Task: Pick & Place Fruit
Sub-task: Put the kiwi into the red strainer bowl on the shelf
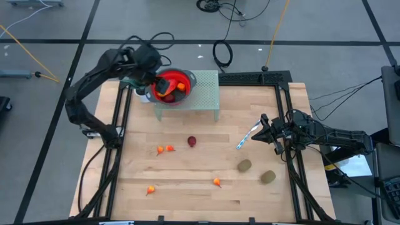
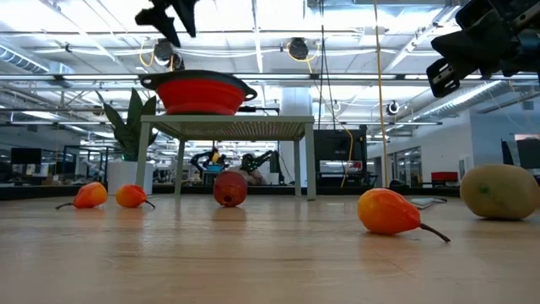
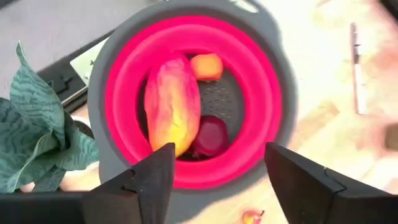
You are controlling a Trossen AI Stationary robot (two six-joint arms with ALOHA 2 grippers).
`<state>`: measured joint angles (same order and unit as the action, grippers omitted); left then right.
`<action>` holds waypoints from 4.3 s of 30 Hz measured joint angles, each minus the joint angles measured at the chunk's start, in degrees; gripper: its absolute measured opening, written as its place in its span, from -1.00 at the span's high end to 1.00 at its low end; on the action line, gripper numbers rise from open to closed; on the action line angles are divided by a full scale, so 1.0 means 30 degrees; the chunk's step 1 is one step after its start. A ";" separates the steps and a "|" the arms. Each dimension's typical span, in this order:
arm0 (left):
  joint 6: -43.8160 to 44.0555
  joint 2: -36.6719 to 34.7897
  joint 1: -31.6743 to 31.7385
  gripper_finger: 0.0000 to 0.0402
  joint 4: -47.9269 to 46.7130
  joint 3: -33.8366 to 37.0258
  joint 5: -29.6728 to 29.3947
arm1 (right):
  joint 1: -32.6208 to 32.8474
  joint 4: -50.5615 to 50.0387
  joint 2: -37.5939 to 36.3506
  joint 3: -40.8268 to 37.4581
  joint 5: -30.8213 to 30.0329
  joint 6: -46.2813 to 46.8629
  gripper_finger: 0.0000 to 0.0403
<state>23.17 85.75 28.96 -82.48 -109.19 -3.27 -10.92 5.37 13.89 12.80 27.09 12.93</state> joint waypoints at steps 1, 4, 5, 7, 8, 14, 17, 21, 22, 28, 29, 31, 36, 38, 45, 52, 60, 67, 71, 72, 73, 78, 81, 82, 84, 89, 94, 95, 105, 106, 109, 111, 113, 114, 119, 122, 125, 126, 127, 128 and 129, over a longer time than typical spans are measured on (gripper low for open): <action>0.0045 -0.0189 -0.0406 -0.15 0.0000 -0.0003 -0.0155 | -0.0002 0.0000 0.0000 0.0000 0.0000 -0.0008 1.00; 0.0337 -0.0605 -0.1645 -0.01 0.0007 -0.0015 -0.1389 | -0.0005 0.0000 0.0000 0.0000 0.0000 -0.0022 1.00; 0.0350 -0.0706 -0.2105 0.04 0.0007 -0.0015 -0.1968 | -0.0005 0.0000 0.0000 0.0000 0.0000 -0.0022 1.00; 0.0595 -0.0873 -0.3035 0.15 0.0003 -0.0015 -0.2889 | -0.0001 0.0004 -0.0004 0.0000 0.0000 -0.0026 1.00; 0.0802 -0.0944 -0.3457 0.21 0.0000 -0.0015 -0.3176 | -0.0005 0.0010 0.0000 0.0000 0.0000 -0.0029 1.00; 0.1848 -0.1160 -0.5719 0.52 0.0007 -0.0015 -0.3456 | 0.0002 0.0060 0.0000 0.0000 0.0000 -0.0036 1.00; 0.2369 -0.1133 -0.6881 0.65 0.0007 -0.0015 -0.3824 | 0.0002 0.0095 -0.0007 0.0000 0.0000 -0.0036 1.00; 0.2979 -0.1140 -0.8580 0.82 0.0005 -0.0015 -0.5095 | 0.0002 0.0095 -0.0007 0.0000 0.0000 -0.0036 1.00; 0.3124 -0.1140 -0.9022 0.86 0.0003 -0.0015 -0.5522 | 0.0002 0.0095 -0.0007 0.0000 0.0000 -0.0036 1.00; 0.4533 -0.1140 -1.1607 0.96 0.0007 -0.0015 -0.7840 | 0.0002 0.0087 -0.0006 0.0000 0.0000 -0.0042 1.00; 0.4697 -0.1140 -1.1981 0.95 0.0007 -0.0015 -0.7934 | 0.0002 0.0087 -0.0007 0.0000 0.0000 -0.0044 1.00; 0.5134 -0.1140 -1.2672 0.93 0.0012 -0.0008 -0.8136 | 0.0002 0.0087 -0.0007 0.0000 0.0000 -0.0037 1.00; 0.5994 -0.1168 -1.4076 0.97 0.0787 0.1299 -0.8921 | 0.0002 0.0125 -0.0007 0.0000 0.0000 -0.0044 1.00; 0.6341 -0.1414 -1.4534 0.99 0.1116 0.2054 -0.8904 | 0.0002 0.0138 -0.0007 0.0000 0.0000 -0.0038 1.00; 0.6615 -0.1882 -1.5303 0.99 0.3833 0.4507 -0.8484 | 0.0041 0.0815 0.0007 0.0000 0.0000 0.0050 1.00; 0.5698 -0.2321 -1.5667 0.96 0.7417 0.6926 -0.7458 | 0.0046 0.2273 0.0036 0.0000 0.0007 0.0106 1.00; 0.5017 -0.2970 -1.5956 0.97 1.1406 1.0208 -0.6284 | 0.0053 0.2280 0.0258 0.0000 0.0058 0.0459 1.00; 0.4389 -0.4083 -1.6083 0.96 1.5846 1.3743 -0.5724 | 0.0051 0.2266 0.0530 0.0000 0.0055 0.0453 1.00; 0.4351 -0.4813 -1.6177 0.98 1.7972 1.5809 -0.5365 | 0.0046 0.2262 0.0612 0.0000 0.0055 0.0452 1.00; 0.4362 -0.5104 -1.6177 0.99 1.8385 1.6309 -0.5363 | 0.0046 0.2280 0.0619 0.0000 0.0051 0.0452 1.00; 0.4388 -0.5402 -1.6206 0.99 1.8786 1.6837 -0.5358 | 0.0046 0.2280 0.0634 0.0000 0.0044 0.0452 1.00; 0.4215 -0.6779 -1.6214 0.96 2.1304 1.9274 -0.5274 | 0.0046 0.2280 0.0662 0.0000 0.0029 0.0452 1.00; 0.4147 -0.7703 -1.6214 0.99 2.2596 2.0657 -0.5068 | 0.0046 0.2273 0.0685 0.0000 0.0029 0.0452 1.00; 0.4129 -0.8006 -1.6214 0.99 2.3055 2.1156 -0.5005 | 0.0046 0.2280 0.0685 0.0000 0.0023 0.0452 1.00; 0.3904 -0.8627 -1.6238 0.97 2.3671 2.2089 -0.4877 | 0.0046 0.2275 0.0685 0.0000 0.0022 0.0452 1.00; 0.3385 -1.0209 -1.6323 0.99 2.5583 2.4036 -0.4875 | 0.0046 0.2292 0.0692 0.0000 0.0036 0.0452 1.00; 0.3261 -1.1866 -1.6323 0.96 2.6532 2.5772 -0.4882 | 0.0046 0.2426 0.0766 0.0000 0.0044 0.0452 1.00; 0.3248 -1.2246 -1.6323 0.96 2.6567 2.6108 -0.4892 | 0.0046 0.2433 0.0800 0.0000 0.0044 0.0452 1.00; 0.2989 -1.5510 -1.6323 0.97 2.6611 2.8693 -0.4904 | 0.0046 0.2817 0.1005 0.0000 -0.0042 -0.0248 1.00; 0.2796 -1.5792 -1.6323 0.99 2.6589 2.8896 -0.4900 | 0.0046 0.2891 0.1005 0.0000 -0.0066 -0.0248 1.00; 0.2271 -1.6563 -1.6323 0.98 2.6585 2.9411 -0.4854 | 0.0046 0.2963 0.1013 0.0000 -0.0110 -0.0262 1.00; 0.2058 -1.7101 -1.6323 0.96 2.6579 2.9768 -0.4498 | 0.0046 0.2987 0.1013 0.0000 -0.0412 -0.0262 1.00; 0.1741 -1.7575 -1.6323 0.97 2.6551 3.0066 -0.4181 | 0.0039 0.2987 0.1013 0.0000 -0.0603 -0.0262 1.00; 0.1577 -1.7790 -1.6323 0.98 2.6553 3.0168 -0.4042 | 0.0039 0.2987 0.1013 0.0000 -0.0598 -0.0262 1.00; 0.0513 -1.8841 -1.6323 0.96 2.6556 3.0600 -0.3920 | 0.0039 0.3005 0.1013 0.0000 -0.0597 -0.0085 1.00; 0.0020 -1.9431 -1.6323 0.98 2.6577 3.0928 -0.3922 | 0.0039 0.3152 0.1013 0.0000 -0.0599 -0.0051 1.00; -0.0071 -2.0042 -1.6325 0.99 2.6551 3.1304 -0.3920 | 0.0046 0.3312 0.1013 0.0000 -0.1023 -0.0047 1.00; -0.0082 -2.0223 -1.6323 0.97 2.6559 3.1400 -0.3924 | 0.0046 0.3344 0.1013 0.0000 -0.1129 -0.0044 1.00; -0.0175 -2.0395 -1.6323 0.96 2.6578 3.1499 -0.3928 | 0.0039 0.3422 0.1013 0.0000 -0.1243 -0.0044 1.00; -0.0273 -2.0567 -1.6323 0.95 2.6572 3.1600 -0.3925 | 0.0046 0.3462 0.1013 0.0000 -0.1454 -0.0044 1.00; -0.0410 -2.0720 -1.6323 0.96 2.6556 3.1699 -0.3923 | 0.0046 0.3511 0.1013 0.0000 -0.1513 -0.0006 1.00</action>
<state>21.94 23.59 -20.01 -2.81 -14.09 -15.03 -10.79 15.90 16.93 12.80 22.55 12.91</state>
